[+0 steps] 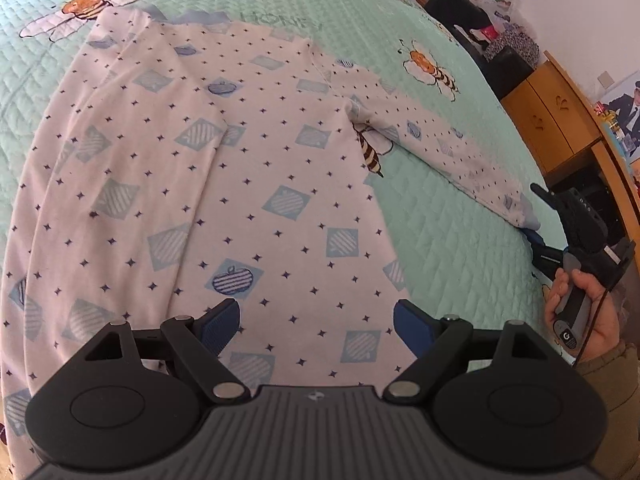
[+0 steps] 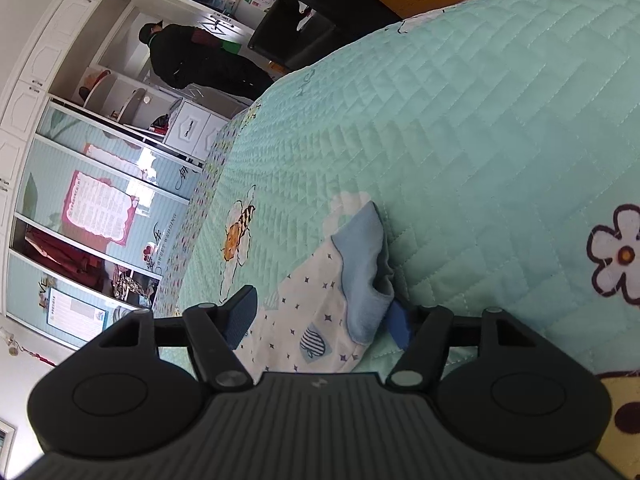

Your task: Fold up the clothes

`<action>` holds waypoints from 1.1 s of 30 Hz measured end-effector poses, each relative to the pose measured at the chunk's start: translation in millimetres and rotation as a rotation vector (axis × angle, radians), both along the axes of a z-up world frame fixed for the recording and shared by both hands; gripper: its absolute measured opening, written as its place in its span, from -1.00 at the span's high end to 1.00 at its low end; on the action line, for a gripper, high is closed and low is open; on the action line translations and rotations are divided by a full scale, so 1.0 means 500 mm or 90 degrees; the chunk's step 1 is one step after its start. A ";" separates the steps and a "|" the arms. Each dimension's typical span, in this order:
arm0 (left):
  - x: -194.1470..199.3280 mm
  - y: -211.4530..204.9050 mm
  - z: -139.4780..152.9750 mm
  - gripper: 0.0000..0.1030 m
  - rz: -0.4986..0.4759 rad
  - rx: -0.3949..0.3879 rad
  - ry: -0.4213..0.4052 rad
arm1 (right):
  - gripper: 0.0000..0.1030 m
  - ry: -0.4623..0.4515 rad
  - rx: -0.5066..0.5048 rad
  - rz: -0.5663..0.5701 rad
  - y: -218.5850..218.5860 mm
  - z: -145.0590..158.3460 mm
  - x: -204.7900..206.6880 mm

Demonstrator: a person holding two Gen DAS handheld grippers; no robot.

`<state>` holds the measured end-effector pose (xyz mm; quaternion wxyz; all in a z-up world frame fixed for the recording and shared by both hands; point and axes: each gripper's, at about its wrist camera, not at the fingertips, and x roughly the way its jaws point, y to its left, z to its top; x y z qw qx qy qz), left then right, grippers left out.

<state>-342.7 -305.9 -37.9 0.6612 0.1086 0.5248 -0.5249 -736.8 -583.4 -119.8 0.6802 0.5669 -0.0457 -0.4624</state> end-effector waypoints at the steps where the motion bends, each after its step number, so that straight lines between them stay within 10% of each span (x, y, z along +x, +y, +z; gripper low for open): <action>1: 0.007 0.003 0.003 -0.69 0.006 -0.006 0.000 | -0.25 -0.001 -0.002 0.001 0.002 -0.001 -0.002; 8: 0.061 0.020 -0.003 -0.69 0.054 -0.004 -0.010 | 0.02 0.020 -0.009 0.006 0.009 0.000 -0.006; 11: 0.074 0.026 -0.011 -0.69 0.062 -0.003 0.004 | 0.80 0.018 -0.012 0.016 0.012 -0.005 -0.009; 17: 0.072 0.017 0.003 -0.69 0.033 -0.064 0.048 | 0.80 0.059 -0.100 0.057 0.036 0.038 0.026; 24: 0.063 -0.094 0.045 -0.69 -0.009 -0.120 0.098 | 0.80 0.291 -0.320 0.188 0.110 0.132 0.152; 33: -0.032 -0.311 0.050 -0.71 -0.101 -0.193 0.288 | 0.81 0.404 -0.478 0.306 0.192 0.179 0.194</action>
